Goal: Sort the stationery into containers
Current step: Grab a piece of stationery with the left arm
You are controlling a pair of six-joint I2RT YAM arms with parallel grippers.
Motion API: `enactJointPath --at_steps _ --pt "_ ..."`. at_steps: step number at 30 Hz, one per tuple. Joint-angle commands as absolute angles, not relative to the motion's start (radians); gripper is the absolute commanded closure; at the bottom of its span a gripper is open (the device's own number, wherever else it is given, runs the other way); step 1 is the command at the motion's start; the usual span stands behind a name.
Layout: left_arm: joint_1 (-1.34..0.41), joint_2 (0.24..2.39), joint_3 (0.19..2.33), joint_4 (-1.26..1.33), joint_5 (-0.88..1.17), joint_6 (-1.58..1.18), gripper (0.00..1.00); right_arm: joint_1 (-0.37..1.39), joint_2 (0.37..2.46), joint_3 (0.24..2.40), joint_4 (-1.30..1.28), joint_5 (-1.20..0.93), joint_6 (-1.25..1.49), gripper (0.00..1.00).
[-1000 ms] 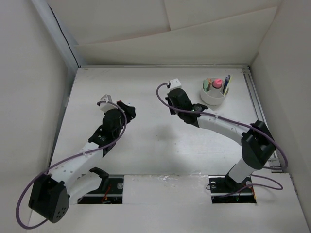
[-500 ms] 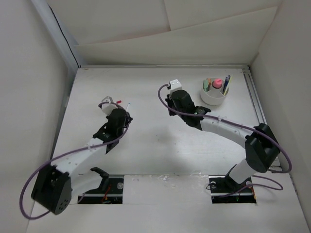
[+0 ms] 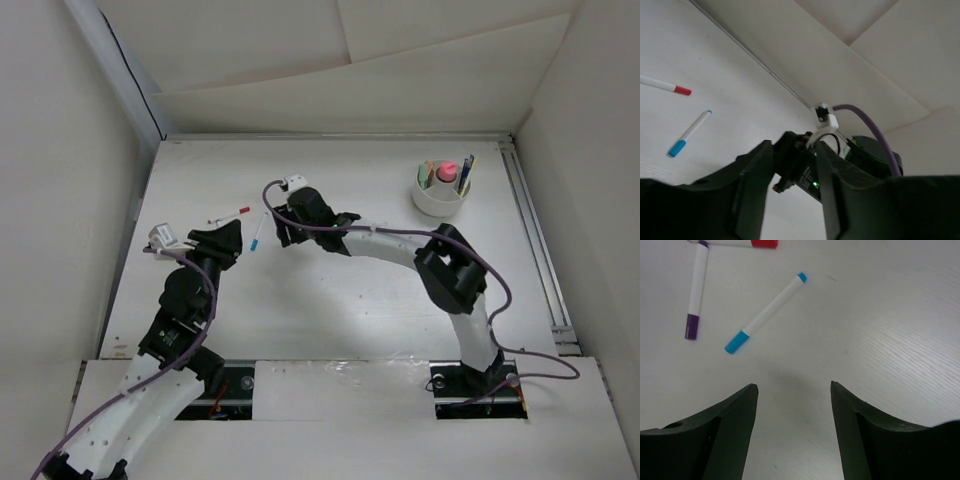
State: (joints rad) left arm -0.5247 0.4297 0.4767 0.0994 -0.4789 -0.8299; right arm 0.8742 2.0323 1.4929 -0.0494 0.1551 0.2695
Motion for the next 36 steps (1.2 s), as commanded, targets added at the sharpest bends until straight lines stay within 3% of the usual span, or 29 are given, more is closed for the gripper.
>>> enactJointPath --at_steps 1,5,10,22,29,35,36 --pt "-0.531 0.384 0.453 0.104 -0.454 -0.81 0.6 0.908 2.156 1.678 -0.061 0.155 0.354 0.34" --pt "-0.531 0.361 0.428 0.115 -0.394 -0.79 0.54 0.959 2.301 1.886 -0.159 0.26 0.364 0.33" --pt "-0.531 0.302 0.408 0.124 -0.362 -0.778 0.54 0.98 2.445 2.153 -0.294 0.345 0.376 0.33" --pt "-0.531 0.218 0.365 0.155 -0.307 -0.787 0.55 0.971 2.568 2.324 -0.39 0.417 0.419 0.38" --pt "-0.531 0.294 0.356 0.12 -0.371 -0.81 0.57 0.847 2.24 1.904 -0.194 0.37 0.43 0.4" --pt "-0.531 0.539 0.402 0.13 -0.394 -0.822 0.42 0.695 2.01 1.647 -0.161 0.282 0.33 0.45" --pt "-0.531 0.587 0.416 0.13 -0.394 -0.822 0.41 0.684 1.955 1.62 -0.152 0.282 0.302 0.53"
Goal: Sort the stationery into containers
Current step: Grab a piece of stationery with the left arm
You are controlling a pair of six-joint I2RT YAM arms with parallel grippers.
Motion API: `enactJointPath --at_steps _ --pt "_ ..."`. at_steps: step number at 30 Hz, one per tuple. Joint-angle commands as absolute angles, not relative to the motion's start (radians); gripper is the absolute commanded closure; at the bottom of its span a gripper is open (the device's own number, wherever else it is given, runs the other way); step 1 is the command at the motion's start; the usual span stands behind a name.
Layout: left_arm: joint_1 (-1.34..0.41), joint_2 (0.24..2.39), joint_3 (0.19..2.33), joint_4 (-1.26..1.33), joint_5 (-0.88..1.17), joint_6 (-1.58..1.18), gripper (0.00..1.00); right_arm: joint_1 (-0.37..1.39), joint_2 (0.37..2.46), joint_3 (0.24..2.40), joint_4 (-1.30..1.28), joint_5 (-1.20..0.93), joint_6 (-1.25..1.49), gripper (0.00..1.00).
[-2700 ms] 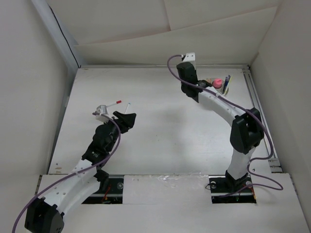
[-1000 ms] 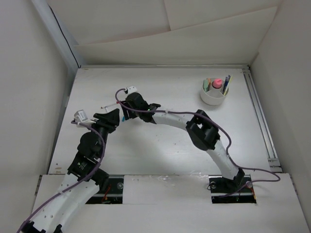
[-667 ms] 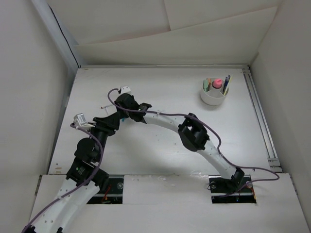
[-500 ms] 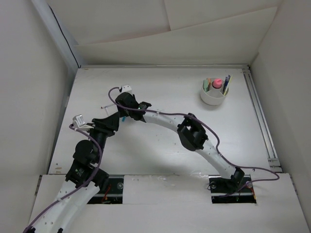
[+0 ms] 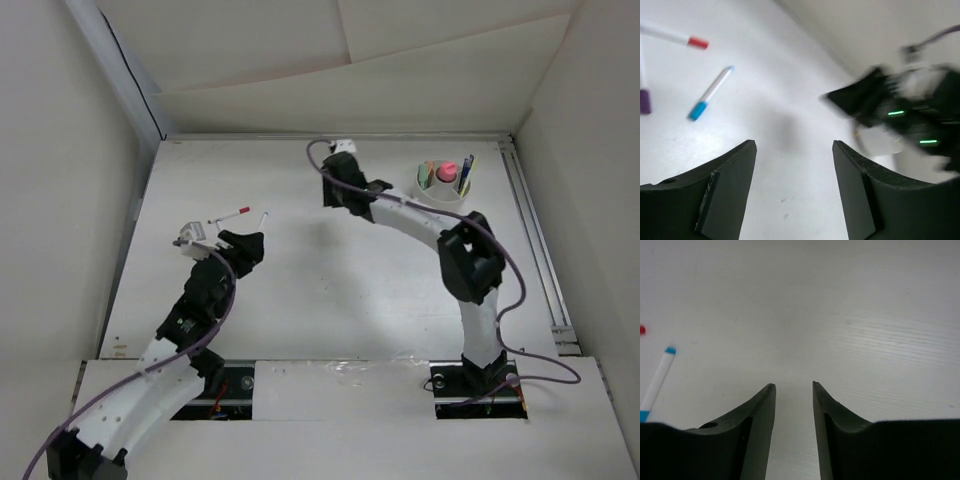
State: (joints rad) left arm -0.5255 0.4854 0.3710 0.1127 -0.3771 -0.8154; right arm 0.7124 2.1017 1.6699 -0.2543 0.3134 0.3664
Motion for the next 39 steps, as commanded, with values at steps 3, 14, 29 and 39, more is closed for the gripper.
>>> enactJointPath --at_steps 3,14,29,39 --pt "-0.531 0.788 0.486 0.107 -0.405 -0.811 0.36 0.651 1.834 1.491 -0.138 0.258 0.279 0.84" --pt "-0.486 1.238 0.705 -0.003 -0.498 -0.752 0.42 0.591 1.47 1.095 -0.031 0.095 0.23 0.75" --pt "-0.486 1.586 0.899 -0.14 -0.597 -0.65 0.51 0.561 1.41 1.028 -0.002 -0.021 0.23 0.61" --pt "-0.411 1.621 0.89 -0.048 -0.509 -0.591 0.48 0.551 1.419 1.019 0.008 -0.04 0.23 0.61"
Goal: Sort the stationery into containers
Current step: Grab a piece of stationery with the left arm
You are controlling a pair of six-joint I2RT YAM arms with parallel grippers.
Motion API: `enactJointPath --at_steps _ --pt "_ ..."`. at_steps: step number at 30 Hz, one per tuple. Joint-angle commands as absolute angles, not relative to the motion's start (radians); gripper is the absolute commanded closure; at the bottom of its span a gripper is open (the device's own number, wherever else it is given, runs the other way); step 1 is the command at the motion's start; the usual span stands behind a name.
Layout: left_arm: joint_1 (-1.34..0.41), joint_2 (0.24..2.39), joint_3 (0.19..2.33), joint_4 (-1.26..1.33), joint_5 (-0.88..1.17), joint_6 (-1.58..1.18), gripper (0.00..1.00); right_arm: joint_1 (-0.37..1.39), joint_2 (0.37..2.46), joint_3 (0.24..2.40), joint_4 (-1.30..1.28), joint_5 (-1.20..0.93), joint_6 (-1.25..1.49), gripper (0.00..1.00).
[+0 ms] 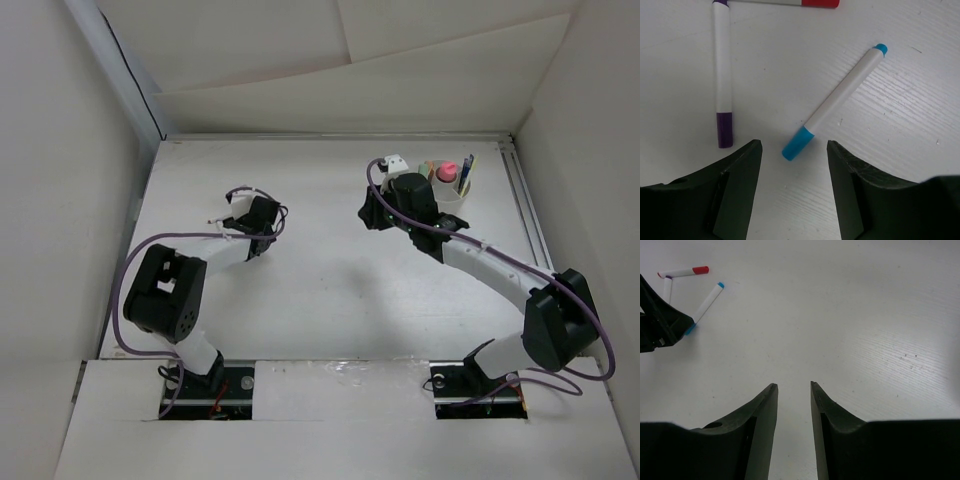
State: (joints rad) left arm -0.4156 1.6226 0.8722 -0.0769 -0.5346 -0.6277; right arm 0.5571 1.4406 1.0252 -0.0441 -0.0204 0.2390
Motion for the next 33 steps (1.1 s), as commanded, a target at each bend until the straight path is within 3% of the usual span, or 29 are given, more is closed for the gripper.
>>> enactJointPath --at_steps 1,12,16,23,28,33 --pt "-0.411 1.637 0.89 -0.038 -0.5 -0.581 0.48 0.551 1.419 1.019 0.017 -0.04 0.23 0.61" --pt "-0.411 1.683 0.902 -0.029 -0.448 -0.561 0.53 0.551 1.419 1.019 0.017 -0.049 0.23 0.61" --pt "-0.411 1.692 0.902 -0.047 -0.448 -0.561 0.61 0.56 1.419 1.019 0.017 -0.038 0.23 0.61" --pt "-0.411 1.674 0.911 -0.058 -0.472 -0.561 0.61 0.56 1.419 1.019 0.017 -0.038 0.23 0.61" --pt "-0.411 1.697 0.931 -0.071 -0.472 -0.561 0.76 0.56 1.41 1.019 0.017 -0.038 0.23 0.61" --pt "-0.411 1.697 0.931 -0.071 -0.463 -0.561 0.83 0.56 1.41 1.019 0.017 -0.038 0.23 0.53"
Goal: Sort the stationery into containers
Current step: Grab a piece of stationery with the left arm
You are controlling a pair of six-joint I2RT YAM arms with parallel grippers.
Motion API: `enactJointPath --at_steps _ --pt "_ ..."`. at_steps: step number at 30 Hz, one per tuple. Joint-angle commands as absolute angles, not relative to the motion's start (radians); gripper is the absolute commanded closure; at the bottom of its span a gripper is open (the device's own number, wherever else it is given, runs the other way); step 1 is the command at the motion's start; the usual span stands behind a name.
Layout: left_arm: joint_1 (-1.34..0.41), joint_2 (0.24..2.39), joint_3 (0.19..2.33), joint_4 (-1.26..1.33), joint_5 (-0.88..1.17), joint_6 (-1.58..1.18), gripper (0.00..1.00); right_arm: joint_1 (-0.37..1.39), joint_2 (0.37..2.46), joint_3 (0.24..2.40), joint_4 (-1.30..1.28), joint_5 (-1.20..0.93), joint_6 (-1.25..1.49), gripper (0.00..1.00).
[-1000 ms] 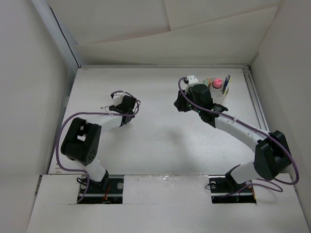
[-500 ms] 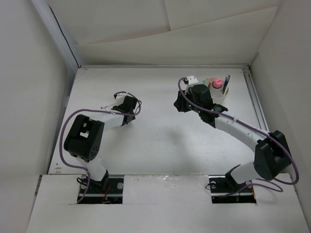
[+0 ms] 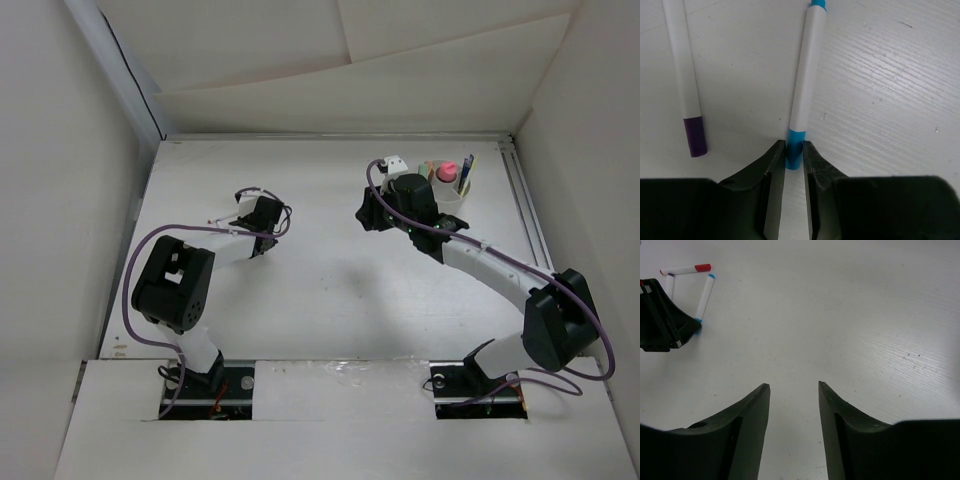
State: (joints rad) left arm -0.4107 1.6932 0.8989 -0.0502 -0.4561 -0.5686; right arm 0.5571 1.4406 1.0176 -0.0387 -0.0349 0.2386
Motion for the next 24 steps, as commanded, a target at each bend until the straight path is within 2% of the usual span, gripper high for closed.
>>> enactJointPath --at_steps 1,5,8,9,10,13,15,17,18,20,24 --pt "-0.411 1.697 0.931 -0.071 -0.463 -0.561 0.83 0.56 1.401 1.019 0.017 -0.038 0.23 0.49" --pt "-0.411 1.697 0.922 -0.071 -0.463 -0.571 0.93 0.56 1.401 1.019 0.017 -0.029 0.23 0.46" --pt "-0.411 1.697 0.913 -0.061 -0.463 -0.571 0.95 0.56 1.391 1.019 0.017 -0.029 0.23 0.45" --pt "-0.411 1.697 0.913 -0.061 -0.463 -0.571 0.94 0.56 1.391 1.019 0.017 -0.029 0.23 0.45" --pt "-0.411 1.697 0.913 -0.061 -0.463 -0.571 0.87 0.56 1.381 1.019 0.017 -0.029 0.23 0.45" --pt "-0.411 1.697 0.904 -0.061 -0.463 -0.571 0.77 0.551 1.371 1.009 0.017 -0.029 0.23 0.45" --pt "-0.411 1.697 0.904 -0.052 -0.453 -0.571 0.75 0.551 1.371 1.009 0.017 -0.029 0.23 0.45" --pt "-0.411 1.697 0.904 -0.052 -0.453 -0.571 0.82 0.551 1.371 1.009 0.017 -0.029 0.23 0.45" --pt "-0.411 1.697 0.904 -0.052 -0.453 -0.571 0.91 0.551 1.371 1.009 0.017 -0.029 0.23 0.45" --pt "-0.411 1.697 0.894 -0.052 -0.453 -0.571 0.97 0.542 1.362 1.009 0.017 -0.029 0.23 0.44" --pt "-0.411 1.655 0.884 -0.052 -0.44 -0.58 1.0 0.541 1.373 1.009 0.017 -0.038 0.23 0.38"
